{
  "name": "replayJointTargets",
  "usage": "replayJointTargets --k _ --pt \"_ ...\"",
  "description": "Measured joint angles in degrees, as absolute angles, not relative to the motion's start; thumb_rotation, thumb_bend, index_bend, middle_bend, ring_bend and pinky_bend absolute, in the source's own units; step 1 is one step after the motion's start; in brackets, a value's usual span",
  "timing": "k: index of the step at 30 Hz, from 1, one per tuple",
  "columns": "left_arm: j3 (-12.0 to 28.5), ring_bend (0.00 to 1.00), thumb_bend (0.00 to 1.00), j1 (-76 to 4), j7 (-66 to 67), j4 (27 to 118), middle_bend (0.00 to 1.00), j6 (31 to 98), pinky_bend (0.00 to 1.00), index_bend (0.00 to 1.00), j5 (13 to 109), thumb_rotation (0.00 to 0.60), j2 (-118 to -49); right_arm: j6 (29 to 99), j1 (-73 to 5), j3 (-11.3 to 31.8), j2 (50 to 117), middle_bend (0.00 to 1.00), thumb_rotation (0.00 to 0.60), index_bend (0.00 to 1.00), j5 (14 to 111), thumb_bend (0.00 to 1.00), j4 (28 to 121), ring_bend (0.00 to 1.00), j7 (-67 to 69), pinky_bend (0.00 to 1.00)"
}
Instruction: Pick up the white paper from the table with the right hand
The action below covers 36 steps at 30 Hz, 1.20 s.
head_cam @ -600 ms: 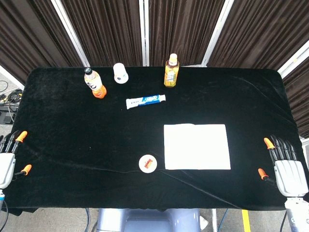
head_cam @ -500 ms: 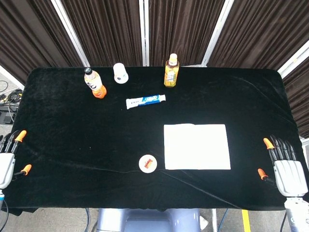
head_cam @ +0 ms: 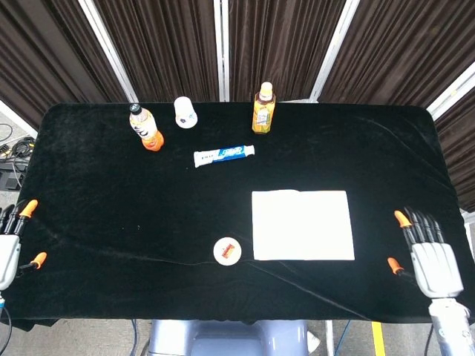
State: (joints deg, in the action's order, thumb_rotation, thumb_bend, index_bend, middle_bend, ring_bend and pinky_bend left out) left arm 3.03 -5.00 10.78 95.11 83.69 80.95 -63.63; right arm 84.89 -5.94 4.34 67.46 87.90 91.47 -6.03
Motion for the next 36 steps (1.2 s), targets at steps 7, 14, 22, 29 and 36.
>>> replayJointTargets --k 7,14,22,29,36 --pt "3.2 0.0 0.23 -5.1 11.4 95.3 0.0 83.8 0.0 0.0 80.7 0.6 -63.8 79.9 -10.3 7.7 69.6 0.0 0.6 0.0 83.9 0.14 94.8 0.0 -8.4 0.0" --pt "3.4 0.0 0.23 -5.1 12.3 95.2 0.0 83.7 0.0 0.0 80.0 0.6 -64.1 75.9 -14.8 10.7 75.4 0.0 0.6 0.0 76.7 0.14 102.0 0.0 -17.8 0.0" --pt "3.7 0.0 0.23 -5.3 12.2 94.9 0.0 83.4 0.0 0.0 79.5 0.6 -64.3 72.7 -18.8 11.1 82.9 0.0 0.6 0.0 69.8 0.15 105.3 0.0 -27.3 0.0" --pt "3.6 0.0 0.23 -5.5 12.7 94.9 0.0 83.1 0.0 0.0 79.3 0.6 -64.5 71.8 -20.9 9.8 88.1 0.0 0.6 0.0 66.9 0.15 104.8 0.0 -32.0 0.0" --pt "3.7 0.0 0.23 -5.6 12.8 94.8 0.0 82.7 0.0 0.0 78.8 0.6 -64.5 71.5 -21.7 7.8 91.0 0.0 0.6 0.0 65.8 0.15 104.1 0.0 -33.8 0.0"
